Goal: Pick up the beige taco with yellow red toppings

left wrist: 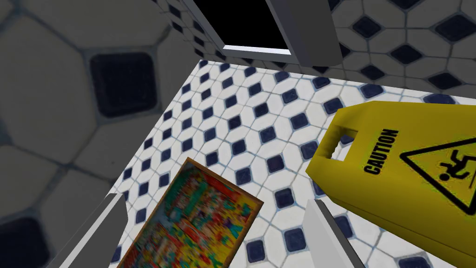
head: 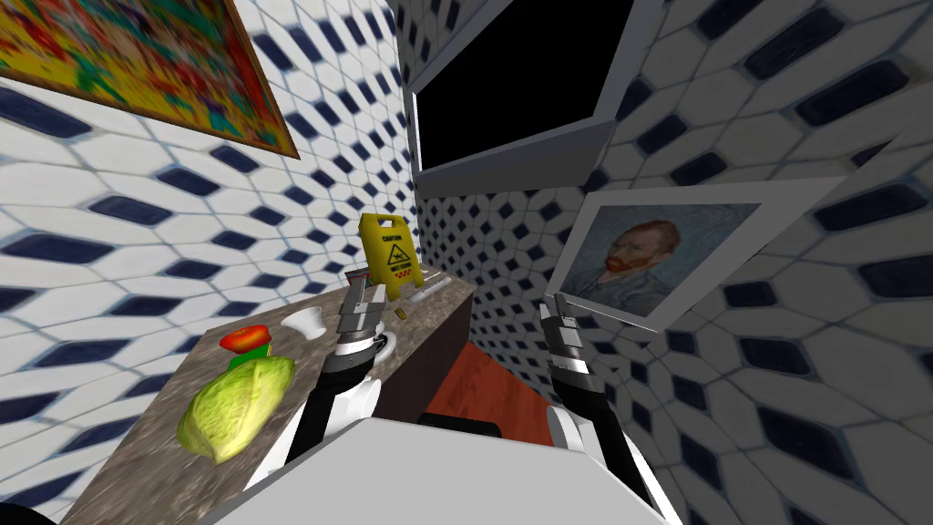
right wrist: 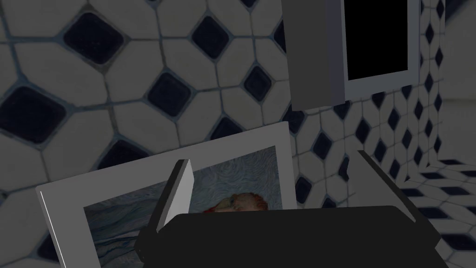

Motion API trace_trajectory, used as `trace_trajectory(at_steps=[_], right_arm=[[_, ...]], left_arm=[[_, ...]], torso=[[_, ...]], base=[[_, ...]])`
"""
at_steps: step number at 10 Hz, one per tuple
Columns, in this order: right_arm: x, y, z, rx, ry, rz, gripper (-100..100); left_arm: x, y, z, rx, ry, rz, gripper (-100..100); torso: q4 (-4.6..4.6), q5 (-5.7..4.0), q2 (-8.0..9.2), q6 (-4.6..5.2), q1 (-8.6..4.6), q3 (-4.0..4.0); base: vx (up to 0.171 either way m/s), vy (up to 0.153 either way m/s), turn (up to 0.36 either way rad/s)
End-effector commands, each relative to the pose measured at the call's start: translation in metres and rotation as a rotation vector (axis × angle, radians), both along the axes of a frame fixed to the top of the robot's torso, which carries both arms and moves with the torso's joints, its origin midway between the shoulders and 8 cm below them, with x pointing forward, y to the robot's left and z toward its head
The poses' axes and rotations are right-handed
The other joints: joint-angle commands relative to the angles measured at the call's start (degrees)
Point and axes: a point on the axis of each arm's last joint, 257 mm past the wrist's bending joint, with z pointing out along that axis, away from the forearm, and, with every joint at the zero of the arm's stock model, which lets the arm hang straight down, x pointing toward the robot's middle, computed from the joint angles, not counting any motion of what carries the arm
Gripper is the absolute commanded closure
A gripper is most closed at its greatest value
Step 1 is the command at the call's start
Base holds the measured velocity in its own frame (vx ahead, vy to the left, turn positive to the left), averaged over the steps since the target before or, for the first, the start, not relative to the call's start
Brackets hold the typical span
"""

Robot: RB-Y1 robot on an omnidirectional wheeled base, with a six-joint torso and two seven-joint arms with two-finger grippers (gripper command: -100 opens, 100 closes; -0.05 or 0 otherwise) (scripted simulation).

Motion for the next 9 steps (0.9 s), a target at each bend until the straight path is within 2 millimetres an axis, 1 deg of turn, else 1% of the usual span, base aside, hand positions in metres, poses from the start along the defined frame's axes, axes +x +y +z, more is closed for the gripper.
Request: trace_trajectory(at_steps=[1, 4, 5, 6, 7, 8, 9], right_arm=[[0.0, 0.0, 0.0, 0.0, 0.0, 0.0, 0], [0.0, 0.0, 0.0, 0.0, 0.0, 0.0, 0], [0.0, 0.0, 0.0, 0.0, 0.0, 0.0, 0], [0.0, 0.0, 0.0, 0.0, 0.0, 0.0, 0], [0.0, 0.0, 0.0, 0.0, 0.0, 0.0, 0], [0.0, 0.0, 0.0, 0.0, 0.0, 0.0, 0], [0.0, 0.0, 0.0, 0.0, 0.0, 0.0, 0]], left_arm=[[0.009, 0.002, -0.004, 0.014, 0.036, -0.018, -100], [0.027, 0.009, -0.014, 0.026, 0.109, -0.041, -100], [0.03, 0.009, -0.017, 0.023, 0.123, -0.04, -100], [0.037, 0.013, -0.021, 0.026, 0.153, -0.047, -100], [0.038, 0.013, -0.023, 0.024, 0.162, -0.046, -100], [0.045, 0.018, -0.027, 0.027, 0.193, -0.053, -100], [0.047, 0.018, -0.03, 0.025, 0.207, -0.052, -100]], torso=[[0.0, 0.0, 0.0, 0.0, 0.0, 0.0], [0.02, -0.07, 0.07, 0.0, -0.29, 0.04], [0.01, -0.07, 0.05, 0.0, -0.31, 0.03], [0.01, -0.06, 0.04, 0.0, -0.27, 0.02], [0.01, -0.05, 0.03, 0.0, -0.22, 0.01], [0.0, -0.04, 0.01, 0.0, -0.14, 0.01], [0.0, -0.03, 0.0, 0.0, -0.14, 0.0]], base=[[-0.019, -0.048, 0.034], [-0.018, -0.085, 0.041], [-0.009, -0.068, 0.016], [-0.009, -0.058, 0.024], [-0.004, -0.034, 0.016], [-0.001, -0.039, 0.026], [-0.003, -0.033, 0.015]])
